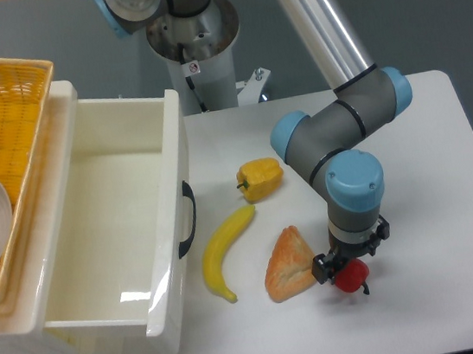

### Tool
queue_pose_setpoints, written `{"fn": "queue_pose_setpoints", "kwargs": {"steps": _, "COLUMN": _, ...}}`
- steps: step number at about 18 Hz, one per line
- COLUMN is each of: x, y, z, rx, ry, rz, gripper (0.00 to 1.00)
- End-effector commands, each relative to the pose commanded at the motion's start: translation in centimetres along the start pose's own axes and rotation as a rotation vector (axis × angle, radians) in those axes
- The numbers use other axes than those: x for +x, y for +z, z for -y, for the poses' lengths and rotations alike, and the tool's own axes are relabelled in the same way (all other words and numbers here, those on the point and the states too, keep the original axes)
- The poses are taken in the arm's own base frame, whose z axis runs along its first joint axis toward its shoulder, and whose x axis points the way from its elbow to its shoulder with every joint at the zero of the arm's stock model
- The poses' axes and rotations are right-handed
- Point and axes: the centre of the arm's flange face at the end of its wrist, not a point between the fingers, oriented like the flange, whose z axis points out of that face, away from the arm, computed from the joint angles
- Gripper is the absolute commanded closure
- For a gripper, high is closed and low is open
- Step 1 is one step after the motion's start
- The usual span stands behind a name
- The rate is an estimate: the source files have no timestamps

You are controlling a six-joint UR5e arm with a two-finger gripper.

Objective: Pick up the red pepper
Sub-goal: 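Adjust the gripper around the red pepper and close on it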

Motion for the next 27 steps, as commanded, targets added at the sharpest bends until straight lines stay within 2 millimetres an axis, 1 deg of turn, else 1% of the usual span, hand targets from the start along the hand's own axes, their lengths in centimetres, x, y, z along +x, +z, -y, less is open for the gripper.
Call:
{"fn": "queue_pose_setpoints", "kwargs": {"steps": 7, "x": 0.1, "y": 0.5, "z": 0.0, "rx": -0.006, "ry": 0.001, "rz": 0.0, "gripper": 0.0}}
{"fn": "queue_pose_setpoints", "kwargs": {"steps": 11, "x": 0.1, "y": 1.2, "z": -0.1, "rx": -0.015, "ry": 0.001, "rz": -0.001, "gripper": 0.0}}
{"fn": "queue_pose_setpoints", "kwargs": {"steps": 19, "x": 0.2, "y": 1.7, "z": -0.1, "rx": -0.018, "ry": 0.004, "rz": -0.001, "gripper": 0.0}}
{"fn": "queue_pose_setpoints", "kwargs": {"steps": 22, "x": 0.1, "y": 1.5, "z": 0.1, "rx": -0.014, "ry": 0.006, "rz": -0.001, "gripper": 0.0}}
{"fn": "queue_pose_setpoints", "kwargs": {"steps": 24, "x": 0.2, "y": 1.4, "z": 0.1, "rx": -0.012, "ry": 0.008, "rz": -0.001, "gripper": 0.04}}
{"fn": "queue_pose_setpoints", "kwargs": {"steps": 25, "x": 0.3, "y": 1.4, "z": 0.0, "rx": -0.012, "ry": 0.009, "rz": -0.001, "gripper": 0.09}}
{"fn": "queue_pose_setpoints", "kwargs": {"steps": 27, "x": 0.3, "y": 1.4, "z": 0.0, "rx": -0.012, "ry": 0.009, "rz": -0.001, "gripper": 0.16}}
